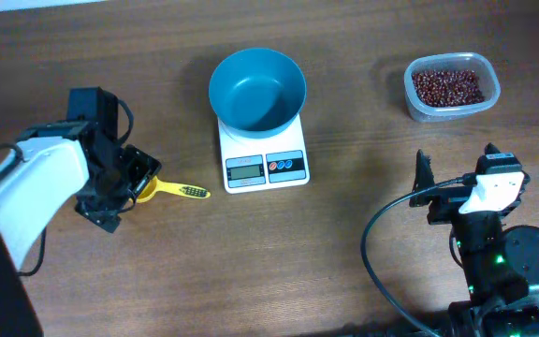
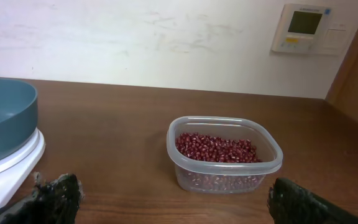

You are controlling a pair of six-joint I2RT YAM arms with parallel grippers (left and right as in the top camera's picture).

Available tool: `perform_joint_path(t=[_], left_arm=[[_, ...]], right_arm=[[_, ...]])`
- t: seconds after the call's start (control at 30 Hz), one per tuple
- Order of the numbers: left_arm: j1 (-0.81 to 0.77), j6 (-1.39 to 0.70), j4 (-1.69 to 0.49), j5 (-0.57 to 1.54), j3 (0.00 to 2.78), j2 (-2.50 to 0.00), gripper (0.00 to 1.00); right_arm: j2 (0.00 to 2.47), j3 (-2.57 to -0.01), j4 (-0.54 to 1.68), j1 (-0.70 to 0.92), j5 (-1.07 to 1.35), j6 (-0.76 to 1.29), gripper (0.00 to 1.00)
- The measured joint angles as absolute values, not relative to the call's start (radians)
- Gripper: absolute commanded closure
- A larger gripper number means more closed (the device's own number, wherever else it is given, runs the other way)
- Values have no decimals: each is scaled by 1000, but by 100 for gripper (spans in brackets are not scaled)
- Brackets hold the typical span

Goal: Scoop item into bowl and weigh 50g on scale
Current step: 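Grasp the yellow scoop's cup rim with the left gripper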

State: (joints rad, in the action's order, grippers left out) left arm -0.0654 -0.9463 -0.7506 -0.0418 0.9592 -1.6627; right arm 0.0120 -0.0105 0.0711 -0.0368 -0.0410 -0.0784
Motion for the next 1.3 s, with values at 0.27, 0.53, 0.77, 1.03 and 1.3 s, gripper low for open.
perform_joint_path(t=[0.27,0.53,0.77,1.03,1.3], left_arm=[[-65,-947,-750,-42,959,-1687,14],[-65,-947,-719,-42,959,-1713,61],[-65,-954,-710,-42,958,-1727,100],[-65,-954,-715,-17,957,-1728,100],[-65,-954,-793,143,950,-1688,100]], right_arm=[[12,-10,71,-37,-41,-78,1],[12,-10,71,-37,-41,-79,1],[12,-10,71,-37,-41,-78,1],[12,-10,71,-37,-41,-78,1],[12,-10,71,-37,-41,-78,1]])
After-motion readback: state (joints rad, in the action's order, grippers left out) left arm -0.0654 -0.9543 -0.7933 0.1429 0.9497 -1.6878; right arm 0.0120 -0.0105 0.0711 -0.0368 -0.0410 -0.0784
